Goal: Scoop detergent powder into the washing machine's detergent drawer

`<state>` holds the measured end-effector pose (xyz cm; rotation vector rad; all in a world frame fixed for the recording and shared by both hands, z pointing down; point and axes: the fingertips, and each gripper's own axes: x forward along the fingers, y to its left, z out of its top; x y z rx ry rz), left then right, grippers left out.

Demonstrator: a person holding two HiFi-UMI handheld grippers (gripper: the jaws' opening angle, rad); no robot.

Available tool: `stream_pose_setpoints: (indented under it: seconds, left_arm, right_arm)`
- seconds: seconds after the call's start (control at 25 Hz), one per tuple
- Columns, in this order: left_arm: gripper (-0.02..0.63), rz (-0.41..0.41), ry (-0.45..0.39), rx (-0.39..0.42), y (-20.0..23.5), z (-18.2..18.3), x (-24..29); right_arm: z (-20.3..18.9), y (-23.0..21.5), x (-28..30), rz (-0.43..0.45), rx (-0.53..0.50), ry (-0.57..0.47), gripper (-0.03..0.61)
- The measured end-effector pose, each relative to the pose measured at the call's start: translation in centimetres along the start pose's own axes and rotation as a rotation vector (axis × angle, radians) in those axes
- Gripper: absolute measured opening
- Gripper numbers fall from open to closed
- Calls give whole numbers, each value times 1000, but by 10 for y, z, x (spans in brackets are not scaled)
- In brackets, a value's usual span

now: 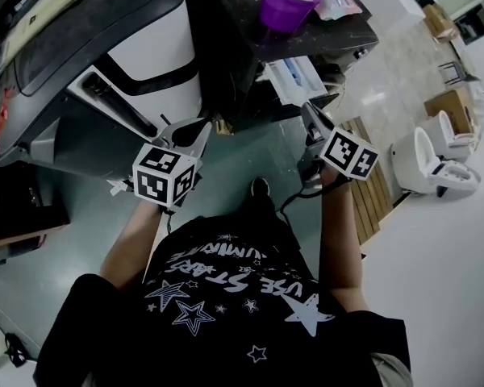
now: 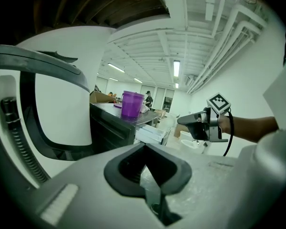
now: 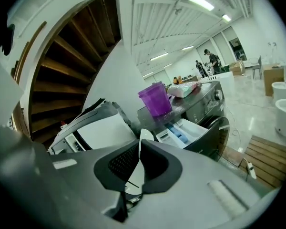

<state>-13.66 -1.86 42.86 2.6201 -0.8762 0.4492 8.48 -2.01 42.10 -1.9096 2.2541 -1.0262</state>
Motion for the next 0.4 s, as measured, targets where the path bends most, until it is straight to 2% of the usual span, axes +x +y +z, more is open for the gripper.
stream_pose_setpoints:
  seconds: [0.4]
  left_arm:
    - [2,-57,-35,30,-20,-13,-51]
  right_arm:
    - [-43,50,-51,-16,9,-49,35]
